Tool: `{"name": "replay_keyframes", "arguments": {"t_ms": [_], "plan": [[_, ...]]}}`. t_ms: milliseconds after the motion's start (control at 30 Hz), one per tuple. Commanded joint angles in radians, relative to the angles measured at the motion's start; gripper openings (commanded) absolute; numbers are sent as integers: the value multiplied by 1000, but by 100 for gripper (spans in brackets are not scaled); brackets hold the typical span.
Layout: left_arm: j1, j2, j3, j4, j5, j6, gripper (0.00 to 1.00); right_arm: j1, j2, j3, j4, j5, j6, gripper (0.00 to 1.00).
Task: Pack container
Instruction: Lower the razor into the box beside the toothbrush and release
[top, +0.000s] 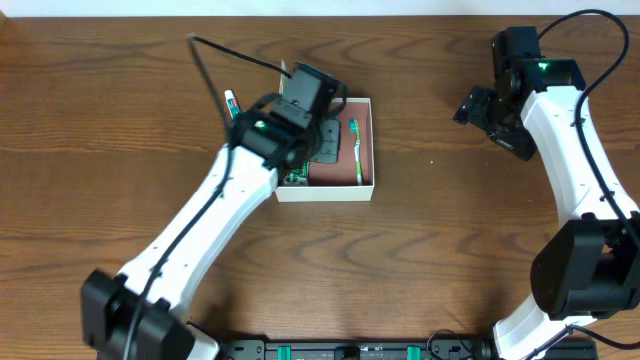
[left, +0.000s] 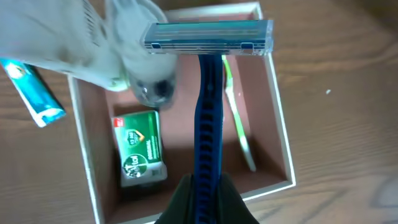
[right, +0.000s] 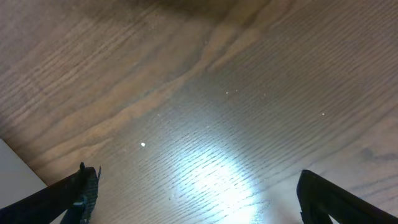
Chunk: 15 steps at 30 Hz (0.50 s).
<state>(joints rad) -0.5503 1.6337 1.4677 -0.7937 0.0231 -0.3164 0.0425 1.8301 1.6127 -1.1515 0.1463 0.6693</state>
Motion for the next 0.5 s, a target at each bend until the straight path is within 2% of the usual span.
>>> {"name": "replay_keyframes", "arguments": {"t_ms": [0,300,467], "plan": [[2,6,3,8,-15,9,6,-2,5,0,0,3,6,99],[-34,-16,3,53,33,-10,6,-2,5,0,0,3,6,99],[-81,25,3,116,5,-10,6,-2,5,0,0,3,6,99]]}}
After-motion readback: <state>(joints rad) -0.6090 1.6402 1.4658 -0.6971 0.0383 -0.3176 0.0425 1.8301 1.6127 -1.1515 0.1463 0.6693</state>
